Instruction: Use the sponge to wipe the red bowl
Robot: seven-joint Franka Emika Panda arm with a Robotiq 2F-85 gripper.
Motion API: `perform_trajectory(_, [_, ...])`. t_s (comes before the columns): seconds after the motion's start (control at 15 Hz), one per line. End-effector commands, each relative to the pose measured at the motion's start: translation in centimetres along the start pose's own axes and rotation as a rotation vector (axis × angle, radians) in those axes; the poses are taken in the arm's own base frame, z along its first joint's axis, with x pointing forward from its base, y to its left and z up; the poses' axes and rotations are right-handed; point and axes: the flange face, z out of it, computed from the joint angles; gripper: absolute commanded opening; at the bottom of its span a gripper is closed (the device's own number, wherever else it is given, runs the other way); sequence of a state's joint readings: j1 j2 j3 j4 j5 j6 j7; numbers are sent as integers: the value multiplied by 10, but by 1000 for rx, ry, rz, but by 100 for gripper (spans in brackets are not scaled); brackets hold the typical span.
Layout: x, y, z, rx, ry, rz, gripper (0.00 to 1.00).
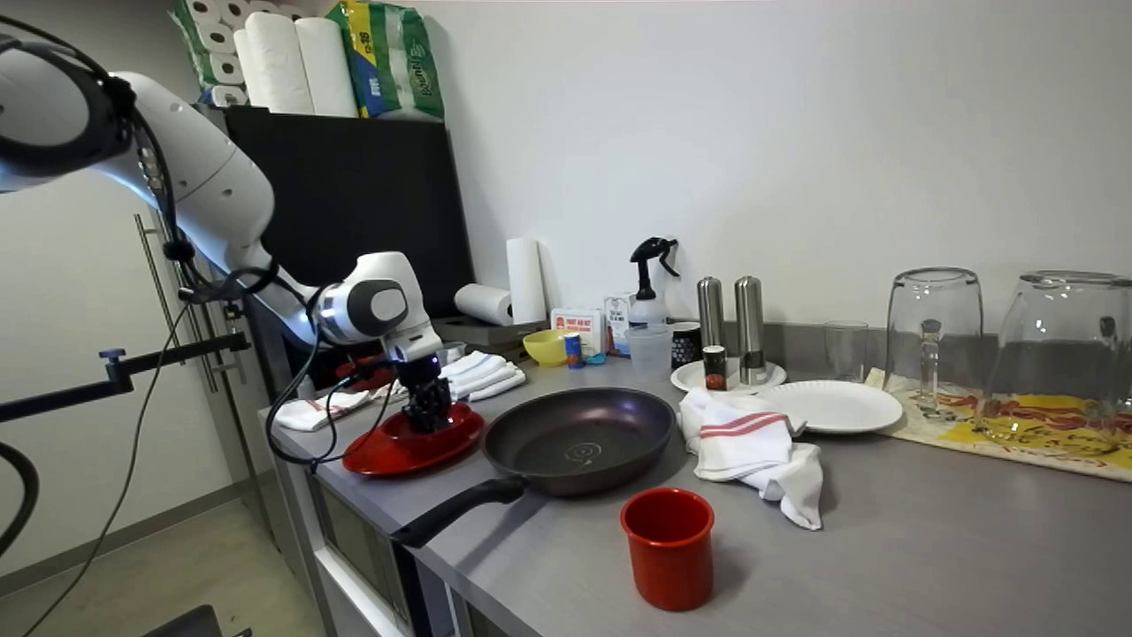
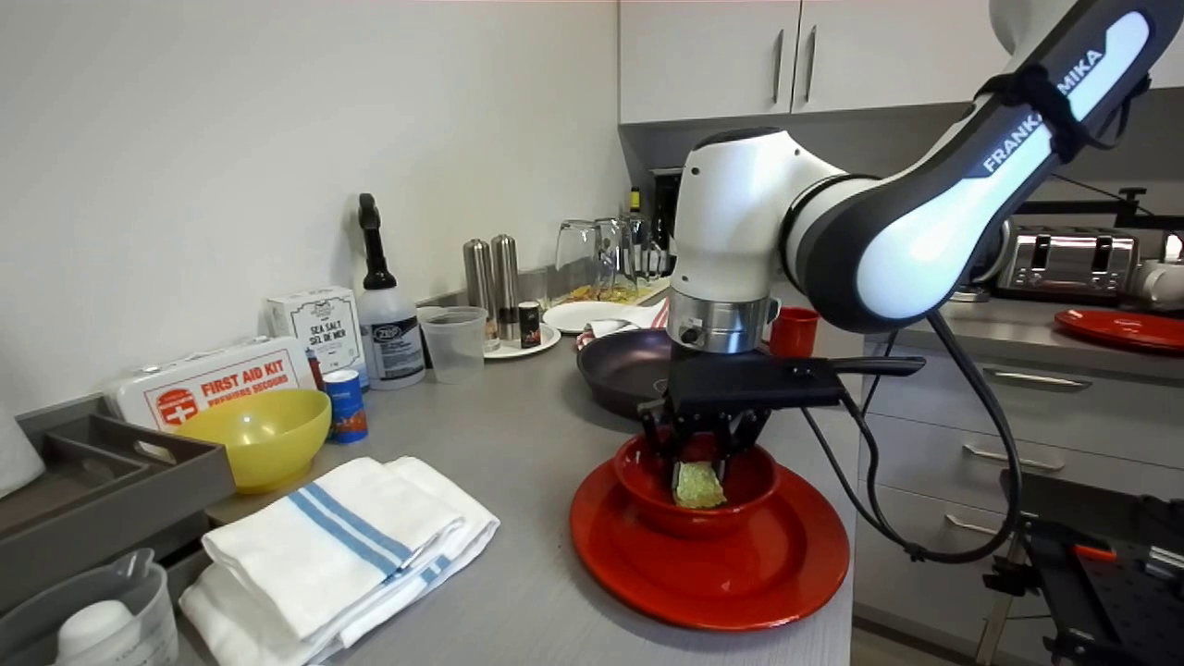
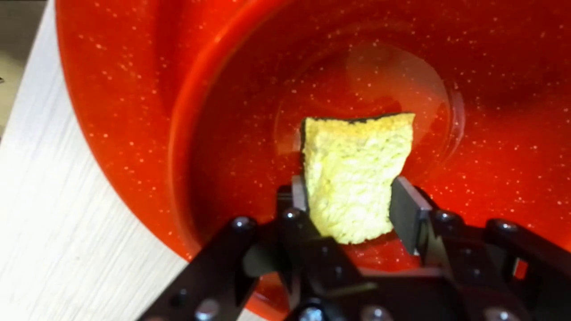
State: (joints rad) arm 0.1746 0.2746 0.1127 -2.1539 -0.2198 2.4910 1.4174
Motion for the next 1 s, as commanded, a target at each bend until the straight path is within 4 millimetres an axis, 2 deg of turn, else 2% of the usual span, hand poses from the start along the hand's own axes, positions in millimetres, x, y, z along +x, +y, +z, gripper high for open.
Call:
perform_trajectory(0.0, [-7,1,4,-50,-120,-16,23])
perform_trajectory(0.53, [-9,7,9,-272,-113,-48,23])
perform_trajectory(0.93, [-12,2,9,-307,-110,-69,23])
